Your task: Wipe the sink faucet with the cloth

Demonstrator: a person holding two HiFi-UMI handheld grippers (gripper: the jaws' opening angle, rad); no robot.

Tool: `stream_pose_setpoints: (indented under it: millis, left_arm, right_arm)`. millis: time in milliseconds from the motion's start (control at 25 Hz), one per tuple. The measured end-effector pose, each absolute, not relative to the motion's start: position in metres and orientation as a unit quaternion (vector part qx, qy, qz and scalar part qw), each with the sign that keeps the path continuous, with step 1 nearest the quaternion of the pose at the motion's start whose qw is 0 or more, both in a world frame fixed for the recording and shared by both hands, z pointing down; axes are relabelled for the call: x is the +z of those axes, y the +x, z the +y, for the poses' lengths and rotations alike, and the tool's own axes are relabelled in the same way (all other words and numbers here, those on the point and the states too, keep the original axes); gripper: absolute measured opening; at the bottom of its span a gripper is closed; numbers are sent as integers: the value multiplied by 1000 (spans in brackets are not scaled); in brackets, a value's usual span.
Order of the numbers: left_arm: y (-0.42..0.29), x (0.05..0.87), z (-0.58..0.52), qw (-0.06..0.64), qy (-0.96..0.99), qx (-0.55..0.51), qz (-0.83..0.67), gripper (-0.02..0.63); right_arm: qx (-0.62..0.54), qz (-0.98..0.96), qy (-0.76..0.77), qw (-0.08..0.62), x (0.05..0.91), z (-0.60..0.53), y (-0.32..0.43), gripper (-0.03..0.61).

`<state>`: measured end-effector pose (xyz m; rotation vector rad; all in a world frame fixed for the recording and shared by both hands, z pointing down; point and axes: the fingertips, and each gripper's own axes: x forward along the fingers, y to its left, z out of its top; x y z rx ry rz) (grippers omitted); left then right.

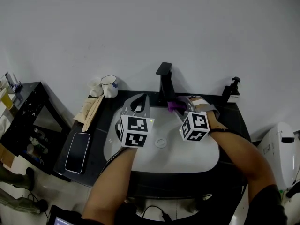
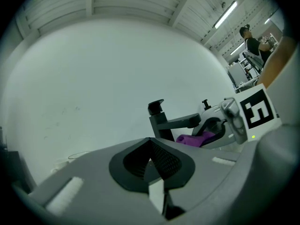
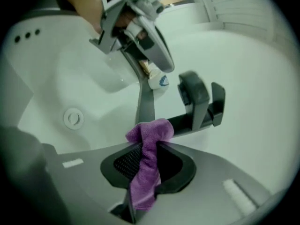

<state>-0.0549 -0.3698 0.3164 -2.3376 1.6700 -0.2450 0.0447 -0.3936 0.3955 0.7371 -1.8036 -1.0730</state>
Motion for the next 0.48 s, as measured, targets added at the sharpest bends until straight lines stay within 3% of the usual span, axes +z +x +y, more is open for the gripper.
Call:
stream_pose_setpoints:
  millis: [360,480]
  left_arm:
    - [-90,296,-369,116,-784,-38,609,17]
    - [-113,281,-365,132,-763,-23,633,17]
  right_arm:
    - [-148,-882,378,238,383,-335,4,74]
    - [-21,-896,422,138,372,-347,-7,74]
